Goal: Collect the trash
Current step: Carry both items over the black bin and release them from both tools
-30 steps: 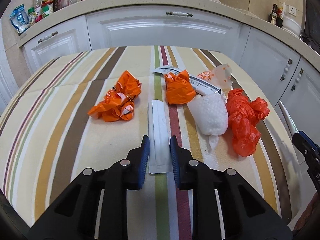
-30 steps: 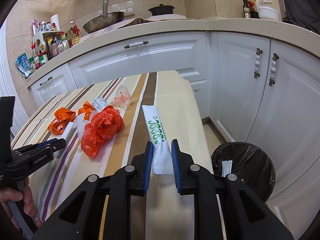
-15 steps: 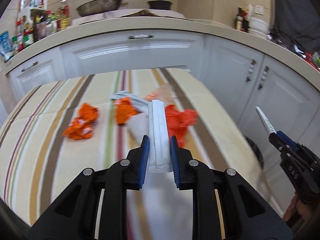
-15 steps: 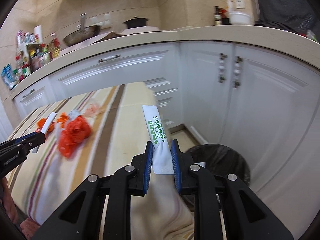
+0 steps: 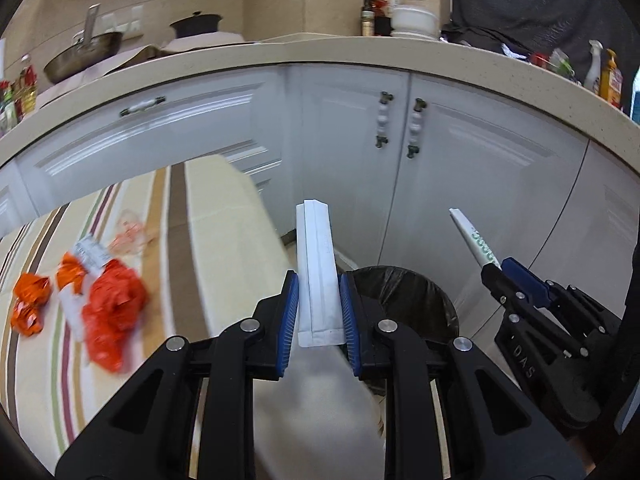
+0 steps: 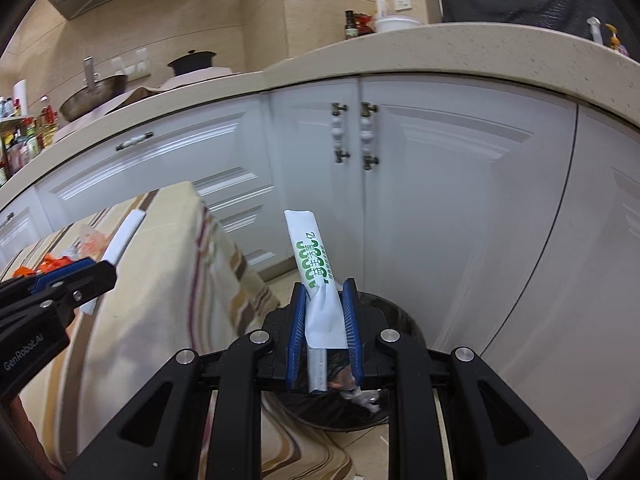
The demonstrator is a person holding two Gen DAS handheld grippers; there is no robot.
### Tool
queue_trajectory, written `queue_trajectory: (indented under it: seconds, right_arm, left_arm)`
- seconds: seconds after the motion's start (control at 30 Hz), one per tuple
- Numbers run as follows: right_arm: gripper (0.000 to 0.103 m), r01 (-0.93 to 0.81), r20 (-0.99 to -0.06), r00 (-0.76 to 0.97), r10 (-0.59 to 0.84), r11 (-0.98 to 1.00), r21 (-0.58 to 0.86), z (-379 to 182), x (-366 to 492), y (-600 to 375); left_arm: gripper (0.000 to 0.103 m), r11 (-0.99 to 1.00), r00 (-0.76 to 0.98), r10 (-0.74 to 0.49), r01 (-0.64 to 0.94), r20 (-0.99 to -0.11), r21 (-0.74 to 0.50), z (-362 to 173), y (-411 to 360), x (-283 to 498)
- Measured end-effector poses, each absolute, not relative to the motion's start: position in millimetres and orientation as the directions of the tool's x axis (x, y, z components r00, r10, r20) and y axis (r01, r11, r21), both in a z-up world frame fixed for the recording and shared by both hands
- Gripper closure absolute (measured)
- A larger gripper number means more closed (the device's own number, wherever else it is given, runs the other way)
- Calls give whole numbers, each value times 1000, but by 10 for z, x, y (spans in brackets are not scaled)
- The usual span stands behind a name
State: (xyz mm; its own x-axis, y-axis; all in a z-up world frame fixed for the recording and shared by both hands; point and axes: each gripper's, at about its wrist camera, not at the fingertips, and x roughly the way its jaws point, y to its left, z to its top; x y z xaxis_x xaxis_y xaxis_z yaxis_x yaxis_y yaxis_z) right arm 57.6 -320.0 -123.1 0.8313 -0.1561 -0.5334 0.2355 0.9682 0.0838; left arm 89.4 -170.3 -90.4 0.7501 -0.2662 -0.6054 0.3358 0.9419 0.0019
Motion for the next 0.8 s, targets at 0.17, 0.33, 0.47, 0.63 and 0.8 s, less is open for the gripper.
queue_trajectory:
  seconds: [0.17,0.33,0.47,0.63,0.8]
  right_arm:
    - [83,266,-532,827,-180,960,87,-1308,642,-3386]
    - [83,287,-540,819,-193,953,95,-1398,730,-3550]
    - [83,301,-547,813,-201,949,98,-1473,815,-3665]
    - [83,312,-556,805,-206,944,103,-1566,927,-3772]
    - [68,319,-587,786,-192,940,120,-1749,1112,-3865]
  left_arm:
    - [82,934,734,-262,356,-627,26,-1023,-2057,1028]
    - [81,936,726,-239,348,-645,45,-1115,-2296,1201]
    - [81,939,720,-227,341,-656,49,-1179,-2415,1341]
    - [81,944,692,-222,330,-687,27,-1297,-2540,1514]
    - [77,938,681,-219,344,-699,41,-1386,-2711,1674]
